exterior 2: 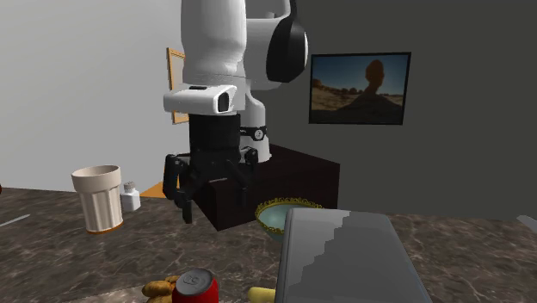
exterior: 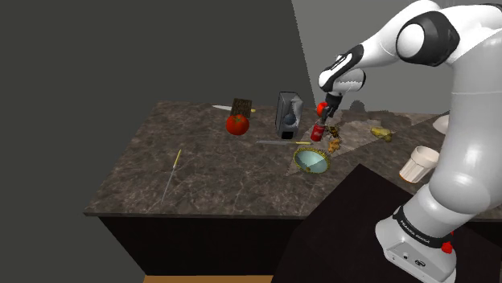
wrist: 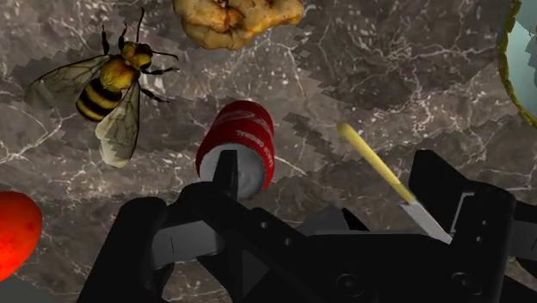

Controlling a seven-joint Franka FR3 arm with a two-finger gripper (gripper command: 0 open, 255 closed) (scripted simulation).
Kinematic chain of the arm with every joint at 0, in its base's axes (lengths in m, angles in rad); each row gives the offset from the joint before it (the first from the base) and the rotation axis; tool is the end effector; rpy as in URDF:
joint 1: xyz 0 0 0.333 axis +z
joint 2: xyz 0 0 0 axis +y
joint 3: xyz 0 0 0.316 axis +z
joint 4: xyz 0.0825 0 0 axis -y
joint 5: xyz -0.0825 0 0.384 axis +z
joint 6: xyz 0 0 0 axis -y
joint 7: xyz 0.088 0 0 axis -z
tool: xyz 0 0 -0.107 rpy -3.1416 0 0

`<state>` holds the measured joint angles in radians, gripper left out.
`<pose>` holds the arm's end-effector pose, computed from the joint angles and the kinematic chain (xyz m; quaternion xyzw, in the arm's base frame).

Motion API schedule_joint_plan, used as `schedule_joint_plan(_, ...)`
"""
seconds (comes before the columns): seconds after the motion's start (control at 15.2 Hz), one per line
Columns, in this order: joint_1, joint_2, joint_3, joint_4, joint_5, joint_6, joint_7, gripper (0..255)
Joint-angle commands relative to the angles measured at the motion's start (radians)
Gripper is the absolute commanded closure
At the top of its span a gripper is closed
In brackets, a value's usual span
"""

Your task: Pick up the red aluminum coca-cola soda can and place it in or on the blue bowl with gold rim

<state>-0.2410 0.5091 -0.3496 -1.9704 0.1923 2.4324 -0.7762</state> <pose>0.5136 -0.3355 0.2230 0.9990 0.0393 -0.0168 0.0146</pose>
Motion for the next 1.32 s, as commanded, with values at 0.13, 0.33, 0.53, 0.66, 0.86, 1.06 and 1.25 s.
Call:
schedule_joint_plan(0.13, -0.066, 0.154, 0.037, 0.166, 0.051, -0.008, -0.045, 0)
schedule_joint_plan(0.33, -0.111, 0.267, 0.06, 0.301, 0.073, -0.026, -0.064, 0)
schedule_joint_plan(0.53, -0.118, 0.298, 0.069, 0.311, 0.081, -0.004, -0.068, 0)
schedule_joint_plan(0.66, -0.123, 0.319, 0.074, 0.318, 0.085, 0.01, -0.07, 0)
schedule_joint_plan(0.86, -0.129, 0.348, 0.082, 0.329, 0.091, 0.027, -0.074, 0)
schedule_joint_plan(1.06, -0.129, 0.348, 0.082, 0.329, 0.091, 0.027, -0.074, 0)
schedule_joint_plan(1.25, -0.129, 0.348, 0.082, 0.329, 0.091, 0.027, -0.074, 0)
